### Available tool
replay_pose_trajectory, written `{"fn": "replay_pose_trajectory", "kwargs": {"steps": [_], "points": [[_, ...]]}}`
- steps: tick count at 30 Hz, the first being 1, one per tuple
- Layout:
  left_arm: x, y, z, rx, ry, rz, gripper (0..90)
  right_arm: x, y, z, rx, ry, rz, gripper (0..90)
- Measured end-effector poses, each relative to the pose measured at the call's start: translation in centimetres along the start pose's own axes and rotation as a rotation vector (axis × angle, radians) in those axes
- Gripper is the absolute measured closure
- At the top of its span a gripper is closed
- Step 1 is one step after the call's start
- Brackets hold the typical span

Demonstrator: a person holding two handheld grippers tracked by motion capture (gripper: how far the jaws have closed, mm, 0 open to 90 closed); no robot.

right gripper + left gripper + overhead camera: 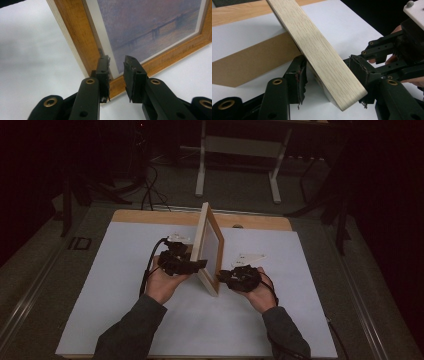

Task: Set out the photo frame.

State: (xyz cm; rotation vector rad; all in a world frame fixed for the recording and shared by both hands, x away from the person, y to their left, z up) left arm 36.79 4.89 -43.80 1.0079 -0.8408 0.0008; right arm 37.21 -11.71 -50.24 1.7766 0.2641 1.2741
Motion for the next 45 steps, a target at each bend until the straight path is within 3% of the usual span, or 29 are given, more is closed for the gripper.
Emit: {"fn": "replay_pose_trajectory", "kwargs": {"steps": [8, 32, 36, 45], "points": [[-0.1, 0.3, -0.5, 0.022, 0.009, 0.005, 53.7, 0.0, 0.0, 0.0, -0.002, -0.001, -0.003, 73.8], [-0.4, 0.8, -1.8, 0.021, 0.028, 0.009, 59.0, -0.3, 0.4, 0.6, -0.012, -0.010, -0.003, 73.4], [-0.4, 1.2, -2.2, 0.057, 0.023, 0.022, 58.9, -0.4, 0.5, 0.7, -0.014, -0.015, -0.003, 73.3], [-0.6, 1.7, -3.1, 0.078, 0.035, 0.034, 59.6, -0.4, 0.6, 0.8, -0.017, -0.016, 0.001, 73.2]]}}
Point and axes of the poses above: each handheld gripper's, and its own axes: y roughly backward along the jaws, x roughly out of its top, z roughly to its right, the point moved 6 cm from there along -y, roughly forward along the jaws, and after that the axes turned 12 degrees about -z, right-handed, at the moved point
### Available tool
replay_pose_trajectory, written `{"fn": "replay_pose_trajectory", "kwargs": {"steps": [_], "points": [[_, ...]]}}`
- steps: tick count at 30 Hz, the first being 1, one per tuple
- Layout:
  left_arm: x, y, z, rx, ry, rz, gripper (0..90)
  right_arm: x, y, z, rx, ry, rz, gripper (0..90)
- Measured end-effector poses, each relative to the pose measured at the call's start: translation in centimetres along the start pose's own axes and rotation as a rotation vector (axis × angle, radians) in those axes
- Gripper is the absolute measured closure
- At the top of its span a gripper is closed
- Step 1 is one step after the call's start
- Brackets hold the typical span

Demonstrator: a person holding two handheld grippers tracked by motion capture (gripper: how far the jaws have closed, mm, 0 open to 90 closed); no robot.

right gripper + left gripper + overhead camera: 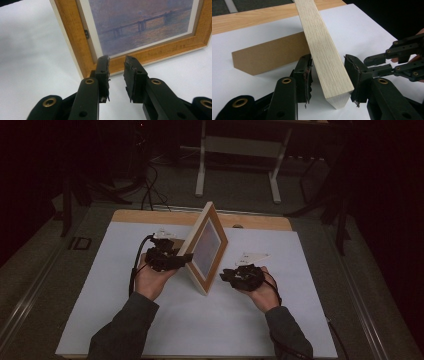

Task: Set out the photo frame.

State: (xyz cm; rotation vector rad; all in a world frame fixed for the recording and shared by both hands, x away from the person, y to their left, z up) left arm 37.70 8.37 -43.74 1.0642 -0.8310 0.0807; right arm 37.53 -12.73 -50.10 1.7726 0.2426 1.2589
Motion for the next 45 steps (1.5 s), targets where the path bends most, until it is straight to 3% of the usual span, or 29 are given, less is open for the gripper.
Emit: {"fn": "replay_pose_trajectory", "kwargs": {"steps": [12, 18, 26, 30, 35, 45], "points": [[-0.2, 0.8, -1.7, 0.014, 0.012, -0.005, 66.6, 0.0, 0.2, 0.3, -0.009, -0.008, 0.002, 72.9], [-0.3, 1.1, -2.7, -0.035, 0.031, -0.009, 68.3, 0.2, 0.3, 0.5, -0.013, -0.007, 0.008, 72.8], [-0.4, 1.4, -3.3, -0.068, 0.019, -0.021, 69.3, 0.5, 0.6, 0.6, -0.020, -0.013, 0.015, 71.7], [-0.4, 1.5, -3.7, -0.118, 0.023, -0.021, 70.5, 0.7, 0.8, 0.7, -0.026, -0.012, 0.023, 71.8], [-0.4, 1.5, -3.9, -0.149, 0.022, -0.024, 71.2, 0.8, 1.0, 0.9, -0.033, -0.016, 0.030, 71.7], [-0.2, 1.6, -3.6, -0.210, -0.039, -0.047, 72.3, 0.9, 1.5, 1.3, -0.045, -0.021, 0.038, 71.6]]}}
Point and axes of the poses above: each handheld gripper's, and its own axes: y roughly backward along the jaws, x roughly out of its top, z roughly to its right, the point moved 6 cm from there along -y, roughly forward along the jaws, and after that the axes turned 12 degrees about -z, right-handed, at the moved point
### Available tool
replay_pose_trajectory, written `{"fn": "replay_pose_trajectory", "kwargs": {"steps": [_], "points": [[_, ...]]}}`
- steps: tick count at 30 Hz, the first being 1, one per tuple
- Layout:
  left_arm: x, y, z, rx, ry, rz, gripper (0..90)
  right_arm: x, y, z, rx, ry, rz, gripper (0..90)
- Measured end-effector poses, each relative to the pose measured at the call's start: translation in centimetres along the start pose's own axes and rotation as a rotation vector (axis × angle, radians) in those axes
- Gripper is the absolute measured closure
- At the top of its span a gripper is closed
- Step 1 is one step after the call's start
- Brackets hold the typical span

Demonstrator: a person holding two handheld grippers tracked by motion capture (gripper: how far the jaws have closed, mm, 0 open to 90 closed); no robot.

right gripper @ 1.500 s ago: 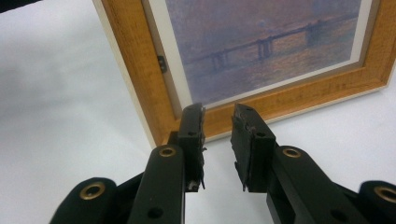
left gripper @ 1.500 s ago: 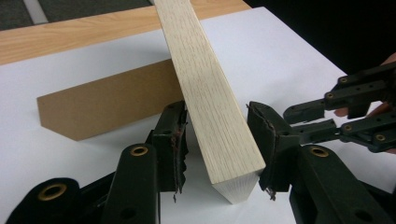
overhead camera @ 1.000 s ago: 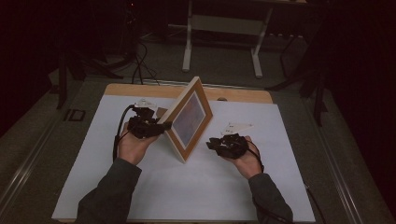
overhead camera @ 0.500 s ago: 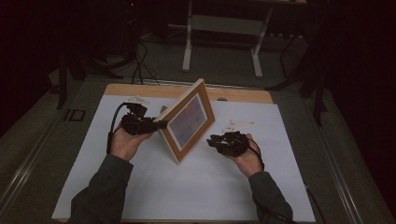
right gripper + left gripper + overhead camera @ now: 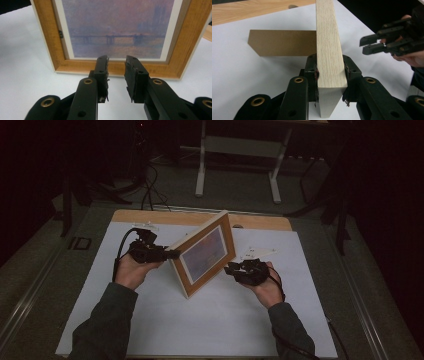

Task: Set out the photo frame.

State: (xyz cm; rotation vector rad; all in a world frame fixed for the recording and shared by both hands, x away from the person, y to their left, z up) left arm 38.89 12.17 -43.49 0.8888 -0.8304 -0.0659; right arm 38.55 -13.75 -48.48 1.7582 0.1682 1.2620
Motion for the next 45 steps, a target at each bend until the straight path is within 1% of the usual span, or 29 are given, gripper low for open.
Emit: {"fn": "replay_pose_trajectory", "kwargs": {"steps": [1, 6, 7, 11, 12, 15, 17, 18, 20, 21, 22, 24, 25, 26, 28, 29, 30, 31, 32, 35, 36, 37, 38, 40, 41, 42, 43, 44, 45], "points": [[0.0, 0.0, 0.1, -0.011, -0.016, -0.009, 72.3, 0.0, 0.1, 0.1, -0.005, 0.001, 0.000, 71.3], [0.1, 0.1, 0.0, -0.027, -0.033, -0.030, 72.4, 0.3, 0.3, 0.6, -0.026, 0.006, -0.009, 71.1], [0.0, 0.2, -0.2, -0.039, -0.035, -0.034, 72.4, 0.4, 0.6, 0.9, -0.033, 0.001, -0.010, 70.9], [-0.1, 0.3, -0.3, -0.055, -0.049, -0.045, 72.4, 0.6, 1.0, 1.5, -0.049, -0.010, -0.007, 70.7], [-0.2, 0.4, -0.4, -0.068, -0.055, -0.049, 72.4, 0.7, 1.1, 1.7, -0.054, -0.013, -0.005, 70.6], [-0.3, 0.5, -0.7, -0.090, -0.063, -0.055, 72.5, 1.0, 1.7, 2.6, -0.073, -0.045, 0.020, 69.7], [-0.4, 0.6, -0.7, -0.098, -0.069, -0.061, 72.5, 1.2, 2.0, 3.1, -0.088, -0.058, 0.027, 69.7], [-0.4, 0.6, -0.7, -0.098, -0.069, -0.061, 72.5, 1.2, 2.0, 3.1, -0.088, -0.058, 0.027, 69.7], [-0.5, 0.7, -0.7, -0.113, -0.082, -0.069, 72.4, 1.4, 2.3, 3.8, -0.110, -0.075, 0.035, 68.4], [-0.5, 0.7, -0.7, -0.113, -0.082, -0.069, 72.4, 1.6, 2.4, 4.0, -0.114, -0.082, 0.041, 68.4], [-0.6, 0.8, -0.8, -0.126, -0.091, -0.071, 72.4, 1.6, 2.5, 4.3, -0.119, -0.088, 0.045, 68.2], [-0.7, 0.8, -0.8, -0.139, -0.098, -0.072, 72.4, 1.8, 2.6, 4.8, -0.125, -0.107, 0.055, 66.9], [-0.7, 0.8, -0.8, -0.139, -0.098, -0.072, 72.4, 1.8, 2.6, 4.8, -0.125, -0.107, 0.055, 66.9], [-0.7, 0.8, -0.9, -0.146, -0.103, -0.072, 72.4, 2.1, 2.7, 5.5, -0.128, -0.130, 0.068, 64.9], [-0.6, 0.7, -0.9, -0.151, -0.105, -0.070, 72.3, 2.3, 2.8, 6.3, -0.137, -0.155, 0.077, 62.6], [-0.6, 0.7, -0.9, -0.151, -0.105, -0.070, 72.3, 2.3, 2.8, 6.3, -0.137, -0.155, 0.077, 62.6], [-0.6, 0.7, -1.0, -0.155, -0.109, -0.068, 72.3, 2.6, 2.8, 7.0, -0.137, -0.180, 0.090, 60.6], [-0.6, 0.7, -1.0, -0.155, -0.109, -0.068, 72.3, 2.6, 2.8, 7.0, -0.137, -0.180, 0.090, 60.6], [-0.6, 0.7, -1.0, -0.156, -0.114, -0.065, 72.3, 2.9, 2.7, 7.5, -0.133, -0.190, 0.099, 57.9], [-0.6, 0.7, -1.0, -0.152, -0.119, -0.059, 72.2, 3.3, 2.4, 7.8, -0.135, -0.183, 0.095, 55.0], [-0.6, 0.7, -1.0, -0.147, -0.125, -0.058, 72.2, 3.7, 1.9, 7.9, -0.132, -0.174, 0.091, 52.4], [-0.6, 0.7, -1.0, -0.143, -0.129, -0.055, 72.2, 3.7, 1.9, 7.9, -0.132, -0.174, 0.091, 52.4], [-0.7, 0.6, -1.0, -0.125, -0.146, -0.045, 71.9, 4.1, 1.4, 7.9, -0.119, -0.166, 0.089, 49.4], [-0.6, 0.6, -1.0, -0.099, -0.158, -0.027, 71.4, 4.5, 1.0, 7.8, -0.111, -0.150, 0.083, 47.3], [-0.6, 0.6, -1.0, -0.099, -0.158, -0.027, 71.2, 4.5, 1.0, 7.8, -0.111, -0.150, 0.083, 47.3], [-0.6, 0.5, -1.0, -0.061, -0.171, -0.009, 70.7, 4.9, 0.5, 7.8, -0.100, -0.139, 0.082, 44.3], [-0.6, 0.5, -1.0, -0.061, -0.171, -0.009, 70.4, 4.9, 0.5, 7.8, -0.100, -0.139, 0.082, 44.3], [-0.5, 0.5, -1.0, -0.020, -0.183, 0.004, 70.0, 5.2, 0.2, 7.8, -0.094, -0.130, 0.079, 40.6], [-0.5, 0.4, -1.0, -0.005, -0.190, 0.008, 69.8, 5.4, 0.0, 7.9, -0.087, -0.129, 0.079, 39.7]]}}
Point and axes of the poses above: each handheld gripper's, and its own axes: y roughly backward along the jaws, x roughly out of its top, z roughly to its right, the point moved 6 cm from there along -y, roughly forward along the jaws, and after that the axes turned 12 degrees about -z, right-handed, at the moved point
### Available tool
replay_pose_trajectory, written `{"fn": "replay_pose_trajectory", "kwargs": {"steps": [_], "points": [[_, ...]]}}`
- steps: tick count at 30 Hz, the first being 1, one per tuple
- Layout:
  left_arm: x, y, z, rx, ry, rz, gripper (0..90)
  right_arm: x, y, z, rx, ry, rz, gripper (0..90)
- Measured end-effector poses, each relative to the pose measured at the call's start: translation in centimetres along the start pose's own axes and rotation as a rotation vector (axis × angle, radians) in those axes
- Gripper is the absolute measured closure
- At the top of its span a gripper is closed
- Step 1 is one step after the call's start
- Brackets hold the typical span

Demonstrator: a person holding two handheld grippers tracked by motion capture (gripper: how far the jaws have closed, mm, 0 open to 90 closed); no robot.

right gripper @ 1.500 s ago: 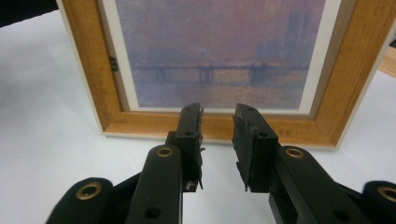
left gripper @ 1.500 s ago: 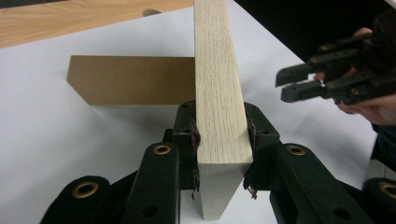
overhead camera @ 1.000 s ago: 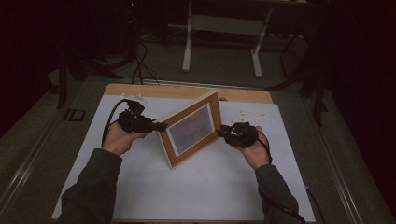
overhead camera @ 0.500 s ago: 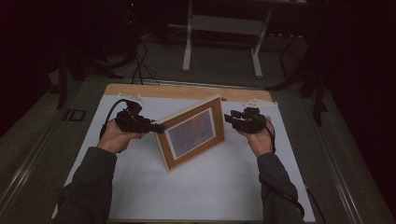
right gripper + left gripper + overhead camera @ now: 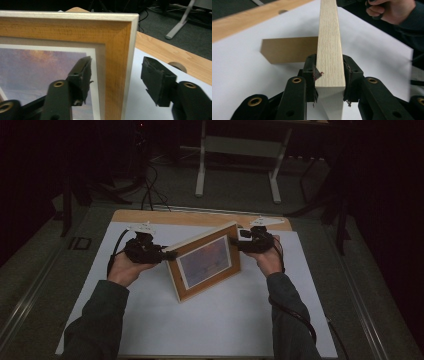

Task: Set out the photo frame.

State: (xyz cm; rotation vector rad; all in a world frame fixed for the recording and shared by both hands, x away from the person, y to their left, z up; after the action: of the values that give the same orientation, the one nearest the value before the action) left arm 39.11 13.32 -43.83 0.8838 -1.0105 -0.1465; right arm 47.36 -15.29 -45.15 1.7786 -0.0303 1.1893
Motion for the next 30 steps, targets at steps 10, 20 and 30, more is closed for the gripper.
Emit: {"fn": "replay_pose_trajectory", "kwargs": {"steps": [10, 20, 30], "points": [[0.3, -0.3, -0.8, 0.085, -0.021, 0.034, 68.7, 1.2, -1.3, 0.6, 0.090, -0.036, -0.006, 35.4], [0.5, -0.5, -1.0, 0.102, -0.048, 0.060, 68.3, 0.8, -1.6, 1.0, 0.140, -0.029, -0.023, 46.5], [0.6, -1.1, -0.9, 0.163, -0.048, 0.031, 55.4, 0.5, -1.3, 1.5, 0.121, -0.040, -0.009, 58.1]]}}
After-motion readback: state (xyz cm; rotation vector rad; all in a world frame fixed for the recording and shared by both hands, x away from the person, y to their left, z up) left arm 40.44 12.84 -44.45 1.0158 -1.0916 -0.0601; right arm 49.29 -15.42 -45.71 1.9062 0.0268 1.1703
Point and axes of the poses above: each handheld gripper's, and its own axes: y roughly backward along the jaws, x roughly out of its top, z roughly to its right, the point moved 6 cm from there along -y, roughly forward along the jaws, and after that the axes turned 12 degrees about -z, right-handed, at the moved point
